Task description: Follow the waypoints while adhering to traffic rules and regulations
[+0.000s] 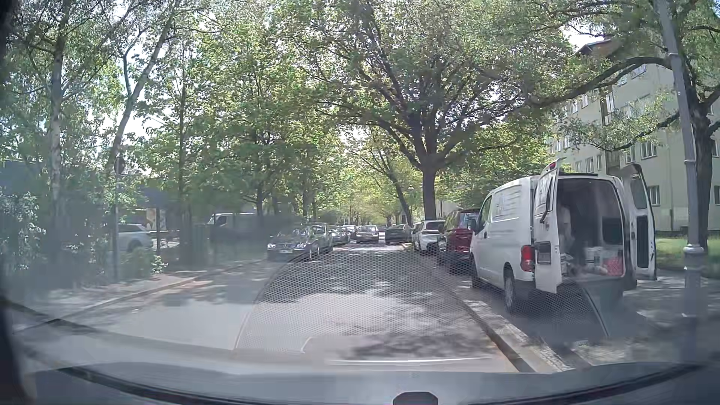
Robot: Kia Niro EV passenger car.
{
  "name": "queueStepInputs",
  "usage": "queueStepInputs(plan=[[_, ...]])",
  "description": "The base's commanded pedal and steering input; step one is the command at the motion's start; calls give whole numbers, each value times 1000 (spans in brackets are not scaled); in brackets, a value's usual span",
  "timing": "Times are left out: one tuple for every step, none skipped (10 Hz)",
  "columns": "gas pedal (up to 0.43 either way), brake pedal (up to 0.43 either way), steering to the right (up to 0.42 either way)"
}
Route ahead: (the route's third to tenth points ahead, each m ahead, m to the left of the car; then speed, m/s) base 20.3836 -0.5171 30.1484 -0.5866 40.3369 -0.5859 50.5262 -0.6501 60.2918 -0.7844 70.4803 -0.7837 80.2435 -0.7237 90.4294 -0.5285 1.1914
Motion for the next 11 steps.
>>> queueStepInputs(plan=[[0,183,-5],[0,183,-5],[0,183,-5],[0,183,-5],[0,189,-5],[0,189,-4],[0,189,-5],[0,189,-5],[0,189,-5],[0,189,-5],[0,189,-4]])
